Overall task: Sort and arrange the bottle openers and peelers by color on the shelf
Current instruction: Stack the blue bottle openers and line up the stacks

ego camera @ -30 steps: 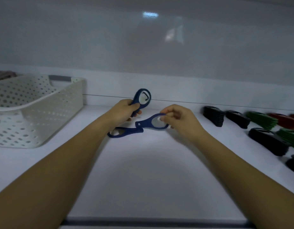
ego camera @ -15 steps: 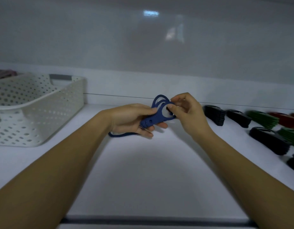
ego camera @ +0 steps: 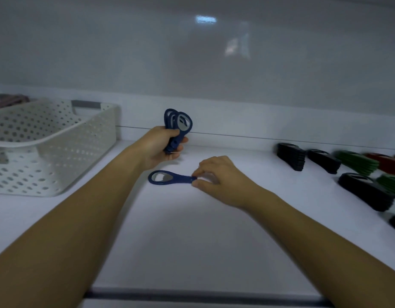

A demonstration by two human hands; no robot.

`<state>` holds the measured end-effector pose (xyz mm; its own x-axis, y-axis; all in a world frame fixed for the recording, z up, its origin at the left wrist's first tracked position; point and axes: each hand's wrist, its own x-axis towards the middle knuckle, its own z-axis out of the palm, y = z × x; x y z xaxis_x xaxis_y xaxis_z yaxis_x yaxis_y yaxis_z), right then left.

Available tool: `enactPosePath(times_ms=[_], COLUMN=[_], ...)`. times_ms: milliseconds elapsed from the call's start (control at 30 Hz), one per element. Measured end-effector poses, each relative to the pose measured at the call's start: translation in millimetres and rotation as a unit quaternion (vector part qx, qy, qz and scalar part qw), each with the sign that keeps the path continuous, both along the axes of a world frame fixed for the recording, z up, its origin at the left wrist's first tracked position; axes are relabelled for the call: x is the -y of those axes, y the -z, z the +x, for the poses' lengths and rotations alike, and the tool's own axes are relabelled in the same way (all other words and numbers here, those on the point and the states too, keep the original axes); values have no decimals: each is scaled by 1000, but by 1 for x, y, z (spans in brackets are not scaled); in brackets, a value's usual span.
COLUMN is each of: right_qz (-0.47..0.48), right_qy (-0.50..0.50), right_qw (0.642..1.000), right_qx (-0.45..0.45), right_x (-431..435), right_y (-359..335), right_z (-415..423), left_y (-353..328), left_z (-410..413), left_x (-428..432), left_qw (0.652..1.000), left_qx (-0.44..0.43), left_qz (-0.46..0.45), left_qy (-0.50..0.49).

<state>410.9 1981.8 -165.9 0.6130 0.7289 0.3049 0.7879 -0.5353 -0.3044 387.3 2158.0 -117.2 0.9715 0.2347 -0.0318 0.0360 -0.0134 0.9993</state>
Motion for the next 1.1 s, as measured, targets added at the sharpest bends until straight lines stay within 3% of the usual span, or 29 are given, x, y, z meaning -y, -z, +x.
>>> enactPosePath(times_ms=[133,267,367,500,700,867,1100], right_qz=[120,311,410,441,272,-9,-16], right_qy=[36,157,198,155,176,218,179], right_qw=[985,917,873,875,945,972,980], right_qx=[-121,-195,-178,-129,-44,-89,-82], right_x=[4,16,27,26,20,36,30], right_y=[-6,-14,-18,-22,-12,-1,-7], right_z=[-3,12,18,11,14,28,24], left_y=[1,1,4,15,22,23,25], left_z=[1,3,4,4,2,3,7], left_x=[4,4,7,31,53,48,48], left_qw=[1000,1000,999,991,988,990,993], left_qx=[9,19,26,-3,-24,-38,-30], left_qz=[10,6,-40,-124,-122,-109,-102], left_qy=[-2,-16,-7,45,90,76,59])
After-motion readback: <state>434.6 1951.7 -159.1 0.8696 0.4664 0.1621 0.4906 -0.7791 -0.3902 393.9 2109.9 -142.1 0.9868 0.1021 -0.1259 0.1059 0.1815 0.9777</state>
